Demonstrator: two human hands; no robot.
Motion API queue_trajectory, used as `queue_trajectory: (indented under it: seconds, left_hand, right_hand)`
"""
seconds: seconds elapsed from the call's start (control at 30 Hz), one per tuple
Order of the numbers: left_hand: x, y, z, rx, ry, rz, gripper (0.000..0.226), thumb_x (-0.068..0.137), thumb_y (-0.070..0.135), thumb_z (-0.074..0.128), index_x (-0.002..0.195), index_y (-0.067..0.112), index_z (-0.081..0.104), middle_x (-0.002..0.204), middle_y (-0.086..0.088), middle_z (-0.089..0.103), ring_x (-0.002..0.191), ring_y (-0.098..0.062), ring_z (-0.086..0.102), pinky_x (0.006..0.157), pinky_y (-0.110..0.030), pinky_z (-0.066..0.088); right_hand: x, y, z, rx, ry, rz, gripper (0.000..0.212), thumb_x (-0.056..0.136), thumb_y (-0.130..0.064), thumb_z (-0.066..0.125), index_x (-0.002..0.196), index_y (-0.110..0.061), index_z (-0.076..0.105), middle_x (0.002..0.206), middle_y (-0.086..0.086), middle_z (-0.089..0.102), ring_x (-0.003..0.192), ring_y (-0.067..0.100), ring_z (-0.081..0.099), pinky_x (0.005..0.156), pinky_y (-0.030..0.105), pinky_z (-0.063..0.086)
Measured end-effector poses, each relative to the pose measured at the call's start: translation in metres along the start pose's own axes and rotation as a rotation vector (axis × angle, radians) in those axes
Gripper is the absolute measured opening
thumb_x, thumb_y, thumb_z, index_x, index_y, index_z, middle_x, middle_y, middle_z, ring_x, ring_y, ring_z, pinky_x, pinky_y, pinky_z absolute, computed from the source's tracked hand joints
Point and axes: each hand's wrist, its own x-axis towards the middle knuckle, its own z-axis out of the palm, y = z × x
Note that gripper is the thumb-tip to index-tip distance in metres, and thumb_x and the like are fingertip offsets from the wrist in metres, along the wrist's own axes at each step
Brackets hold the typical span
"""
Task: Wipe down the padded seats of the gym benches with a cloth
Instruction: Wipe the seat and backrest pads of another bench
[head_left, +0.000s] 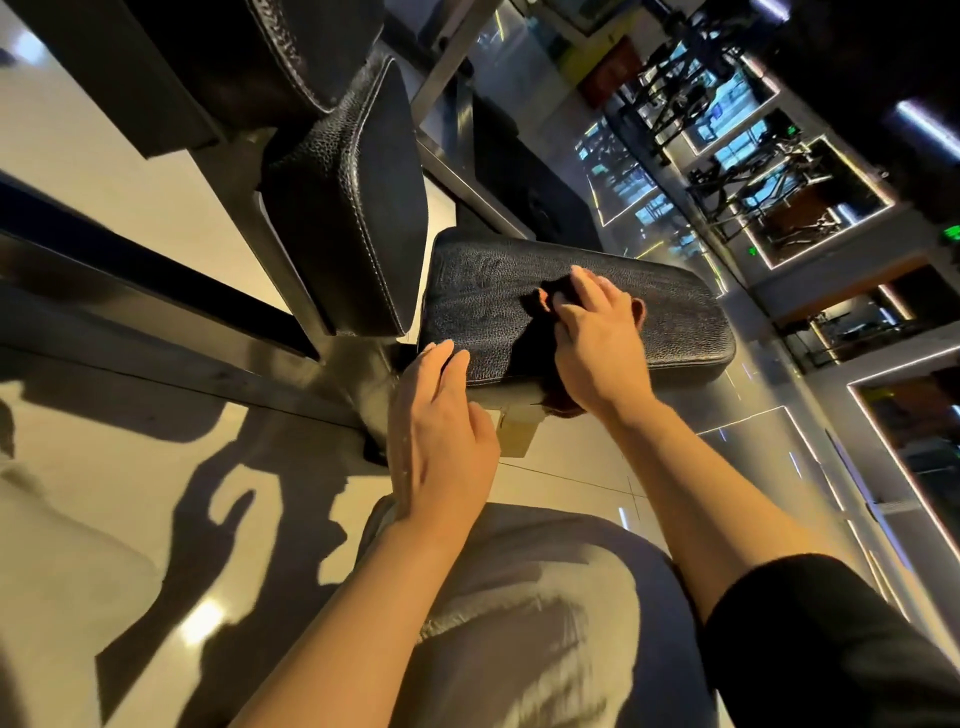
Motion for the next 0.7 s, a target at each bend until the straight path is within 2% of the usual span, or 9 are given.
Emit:
queue_trajectory:
  seconds: [0.07,0.13,0.17,0.23,0.27,0.43,0.53,0.7]
  left_hand:
    - [0.003,-0.002,-0.003,0.001,-0.021,-0.026,0.048,0.092,-0.003,0.052,0.138,0.006,0.048,0.148,-0.003,0.04,0.134,-0.016,0.039,0.092,0.011,0.01]
    - [0.005,-0.004,-0.004,0.023,-0.035,-0.037,0.049,0.092,-0.002,0.052,0.14,0.008,0.046,0.15,-0.001,0.037,0.133,-0.014,0.038,0.091,0.011,0.012]
    - [0.007,-0.006,-0.002,0.03,-0.037,-0.045,0.049,0.092,-0.002,0.052,0.14,0.007,0.047,0.15,-0.002,0.037,0.133,-0.015,0.039,0.097,0.006,0.017]
    - [0.008,-0.008,0.001,0.074,-0.036,-0.042,0.048,0.088,-0.004,0.056,0.135,0.004,0.051,0.147,-0.006,0.042,0.132,-0.023,0.043,0.108,-0.02,0.033]
    - [0.008,-0.008,0.003,0.099,-0.034,-0.041,0.046,0.086,-0.005,0.058,0.131,0.002,0.053,0.144,-0.008,0.045,0.131,-0.027,0.045,0.108,-0.032,0.037]
    - [0.01,-0.007,0.011,0.084,0.02,-0.055,0.046,0.081,-0.009,0.063,0.126,-0.002,0.058,0.137,-0.015,0.052,0.127,-0.034,0.048,0.105,-0.047,0.043]
    - [0.01,0.0,0.018,0.074,0.006,-0.018,0.046,0.081,-0.01,0.061,0.126,-0.002,0.058,0.135,-0.015,0.053,0.131,-0.031,0.045,0.11,-0.04,0.033]
    - [0.004,0.014,0.031,0.109,-0.051,0.104,0.044,0.081,-0.006,0.063,0.124,0.001,0.061,0.13,-0.015,0.058,0.13,-0.029,0.046,0.116,-0.032,0.017]
  right_hand:
    - [0.009,-0.022,0.006,-0.008,-0.049,-0.09,0.032,0.098,-0.018,0.044,0.12,-0.003,0.063,0.154,0.011,0.033,0.14,0.033,0.024,0.115,0.04,0.016]
    - [0.018,-0.045,0.013,-0.027,-0.1,-0.181,0.035,0.098,-0.024,0.042,0.121,-0.004,0.061,0.153,0.011,0.032,0.139,0.032,0.023,0.114,0.042,0.018]
    - [0.022,-0.054,0.017,-0.043,-0.115,-0.219,0.038,0.098,-0.026,0.041,0.123,-0.005,0.059,0.153,0.011,0.031,0.139,0.033,0.023,0.114,0.044,0.019]
    - [0.029,-0.067,0.024,-0.066,-0.142,-0.267,0.043,0.098,-0.029,0.037,0.127,-0.006,0.058,0.154,0.011,0.03,0.139,0.034,0.024,0.114,0.049,0.017]
    - [0.032,-0.071,0.026,-0.07,-0.153,-0.283,0.045,0.097,-0.029,0.035,0.128,-0.006,0.058,0.154,0.011,0.03,0.138,0.034,0.025,0.115,0.051,0.017]
    - [0.038,-0.066,0.026,-0.045,-0.164,-0.305,0.046,0.095,-0.028,0.036,0.133,-0.011,0.056,0.153,0.01,0.033,0.137,0.033,0.028,0.115,0.048,0.022]
    - [0.039,-0.052,0.022,-0.039,-0.166,-0.244,0.044,0.1,-0.028,0.039,0.143,-0.019,0.047,0.158,0.005,0.025,0.143,0.029,0.02,0.118,0.044,0.018]
    - [0.039,0.005,0.009,-0.086,-0.096,-0.1,0.04,0.101,-0.025,0.04,0.139,-0.02,0.052,0.157,0.005,0.026,0.142,0.029,0.021,0.117,0.043,0.021]
